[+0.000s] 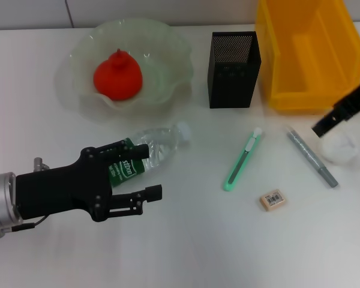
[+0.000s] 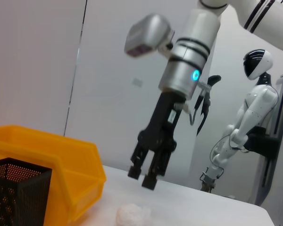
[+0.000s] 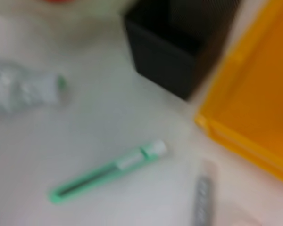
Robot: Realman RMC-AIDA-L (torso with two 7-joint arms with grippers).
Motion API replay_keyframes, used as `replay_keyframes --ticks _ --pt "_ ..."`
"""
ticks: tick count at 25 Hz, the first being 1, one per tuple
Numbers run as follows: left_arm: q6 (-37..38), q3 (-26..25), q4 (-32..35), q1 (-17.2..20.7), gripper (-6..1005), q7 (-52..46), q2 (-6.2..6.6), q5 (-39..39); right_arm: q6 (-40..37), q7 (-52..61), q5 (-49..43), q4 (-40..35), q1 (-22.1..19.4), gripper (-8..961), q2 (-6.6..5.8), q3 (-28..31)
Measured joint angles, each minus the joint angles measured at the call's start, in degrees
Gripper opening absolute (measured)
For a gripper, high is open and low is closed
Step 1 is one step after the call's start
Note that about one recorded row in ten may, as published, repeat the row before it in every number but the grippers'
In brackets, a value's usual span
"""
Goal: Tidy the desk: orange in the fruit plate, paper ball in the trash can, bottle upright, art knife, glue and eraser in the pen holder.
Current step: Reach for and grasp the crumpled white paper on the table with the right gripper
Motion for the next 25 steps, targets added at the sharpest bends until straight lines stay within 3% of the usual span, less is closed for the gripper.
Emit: replay_keyframes --ticks 6,25 --pt "-0.56 0.01 -0.24 -0.71 799 -0.01 -0.31 -0.02 5.35 0.36 -5.14 -5.67 -0.31 733 0.27 -0.6" --pt "-1.64 -0.06 -0.43 -1.47 798 0.0 -0.76 -0.02 16.09 -1.55 -5.18 -15.76 -1.13 732 0.38 -2.74"
